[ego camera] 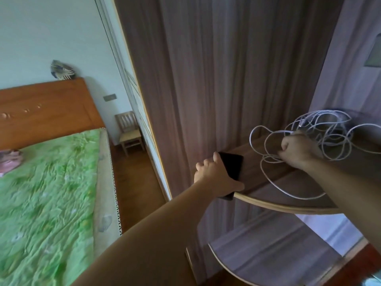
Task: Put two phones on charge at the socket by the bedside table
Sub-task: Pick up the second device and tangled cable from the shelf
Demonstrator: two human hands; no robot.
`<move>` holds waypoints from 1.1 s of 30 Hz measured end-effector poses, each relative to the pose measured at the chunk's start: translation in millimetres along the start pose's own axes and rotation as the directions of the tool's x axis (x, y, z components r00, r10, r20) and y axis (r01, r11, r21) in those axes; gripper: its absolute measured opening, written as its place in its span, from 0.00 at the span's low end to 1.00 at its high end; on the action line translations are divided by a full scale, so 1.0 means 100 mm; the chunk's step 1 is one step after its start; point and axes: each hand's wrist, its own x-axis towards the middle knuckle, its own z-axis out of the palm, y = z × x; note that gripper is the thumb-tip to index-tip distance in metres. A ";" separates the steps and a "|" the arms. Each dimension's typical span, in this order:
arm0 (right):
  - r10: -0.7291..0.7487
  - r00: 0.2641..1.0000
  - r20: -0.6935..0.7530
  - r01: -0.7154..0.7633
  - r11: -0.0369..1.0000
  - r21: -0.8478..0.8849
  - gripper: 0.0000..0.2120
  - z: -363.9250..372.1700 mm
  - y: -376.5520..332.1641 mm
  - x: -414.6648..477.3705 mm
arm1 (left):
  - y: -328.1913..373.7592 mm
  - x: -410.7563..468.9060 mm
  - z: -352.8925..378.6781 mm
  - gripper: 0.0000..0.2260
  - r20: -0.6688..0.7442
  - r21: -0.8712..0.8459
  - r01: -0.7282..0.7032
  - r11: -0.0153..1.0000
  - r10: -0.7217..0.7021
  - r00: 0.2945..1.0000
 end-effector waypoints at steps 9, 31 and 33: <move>0.144 0.984 0.104 -0.145 0.989 0.001 0.39 -0.11 0.05 -0.08 | -0.09 0.22 -0.12 0.50 0.180 0.050 -0.029 0.998 0.020 0.983; 0.019 0.972 0.234 -0.022 1.000 0.009 0.24 -0.19 -0.38 -0.89 | -0.24 -0.14 0.03 0.50 0.068 -0.021 -0.080 0.997 0.081 0.994; -0.016 0.955 0.296 0.004 0.999 0.040 0.16 -0.24 -0.42 -0.99 | -0.25 -0.20 0.09 0.47 0.051 0.009 -0.062 0.998 0.061 0.997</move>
